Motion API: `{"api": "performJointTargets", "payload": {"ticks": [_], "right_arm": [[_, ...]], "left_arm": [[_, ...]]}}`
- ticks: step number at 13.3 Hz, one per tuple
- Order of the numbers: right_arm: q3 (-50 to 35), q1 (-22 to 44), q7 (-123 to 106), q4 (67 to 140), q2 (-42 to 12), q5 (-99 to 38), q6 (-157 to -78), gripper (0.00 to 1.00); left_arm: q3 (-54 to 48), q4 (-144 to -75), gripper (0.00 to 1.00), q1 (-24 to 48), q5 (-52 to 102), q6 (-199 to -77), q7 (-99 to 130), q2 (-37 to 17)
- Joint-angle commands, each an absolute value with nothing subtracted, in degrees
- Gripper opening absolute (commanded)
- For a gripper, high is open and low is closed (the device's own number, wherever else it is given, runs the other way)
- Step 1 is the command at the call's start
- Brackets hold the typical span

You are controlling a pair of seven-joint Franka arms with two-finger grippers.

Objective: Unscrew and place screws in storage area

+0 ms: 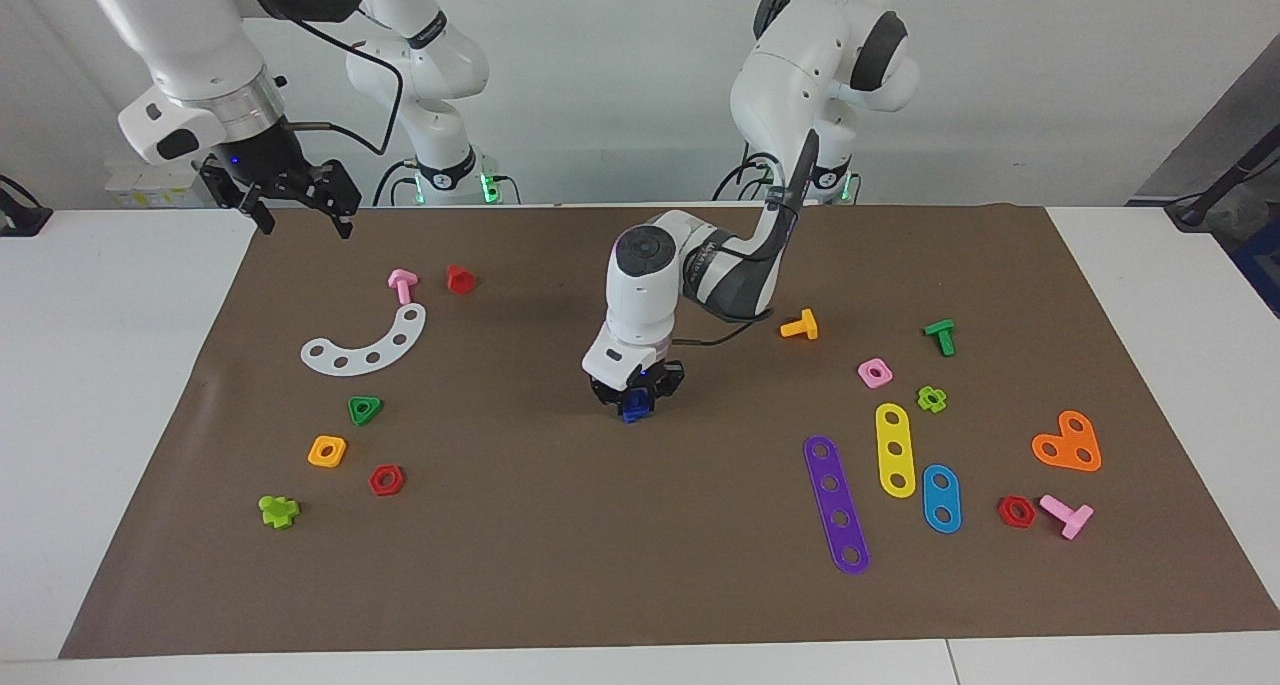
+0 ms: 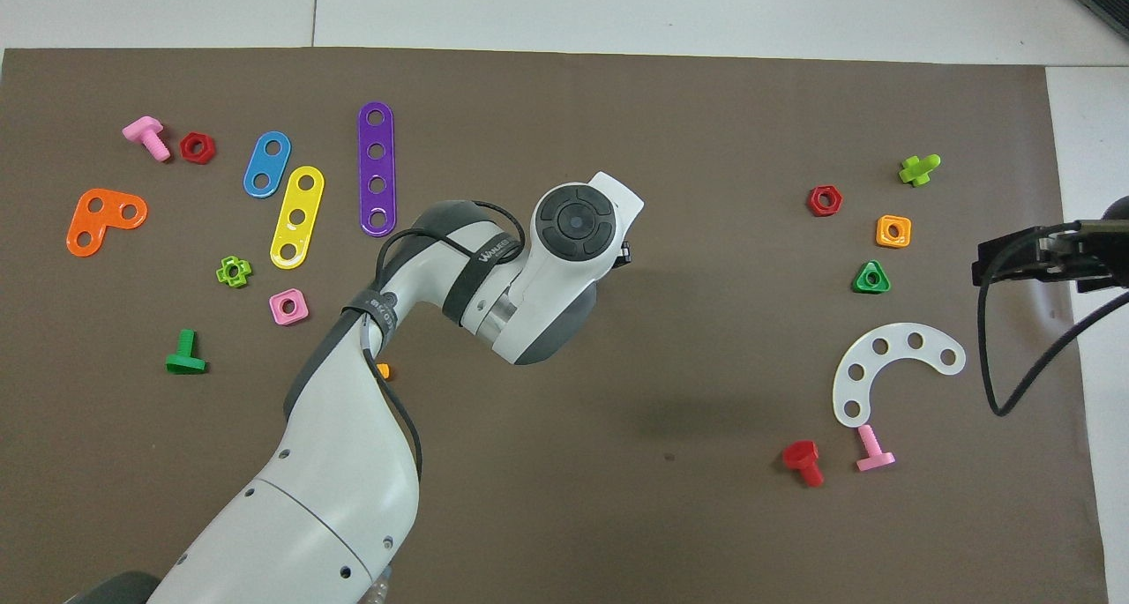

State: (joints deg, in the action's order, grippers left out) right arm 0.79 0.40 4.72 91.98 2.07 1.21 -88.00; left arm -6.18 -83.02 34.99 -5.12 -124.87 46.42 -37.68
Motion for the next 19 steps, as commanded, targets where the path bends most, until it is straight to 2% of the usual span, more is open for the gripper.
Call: {"api": "performJointTargets", "payload": {"ticks": [1, 5, 11, 14, 19], "right_arm": [[0.62, -0.09, 3.08, 92.29, 2.55, 0.17, -88.51, 1.00], [0.62, -0.09, 3.08, 92.29, 2.55, 0.18, -88.51, 1.00], [0.62, -0.09, 3.08, 92.29, 2.55, 0.18, -88.51, 1.00], [0.70, -0.17, 2.99, 92.20, 2.55, 0.18, -88.51, 1.00], [0.62, -0.01, 3.68, 94.21, 3.60, 0.09, -89.73, 1.00]], "left_arm": [[-5.54, -81.13, 0.31, 35.60, -6.42, -121.48, 47.20, -37.53], [-5.54, -79.90, 0.32, 35.51, -6.24, -120.50, 47.20, -37.71], [-5.54, -73.48, 0.32, 34.28, -5.80, -113.65, 47.02, -38.85], [-5.98, -71.46, 0.33, 31.30, -4.14, -110.05, 46.85, -38.32], [-5.63, -73.56, 0.32, 25.15, -2.38, -107.84, 37.47, -35.60]]}}
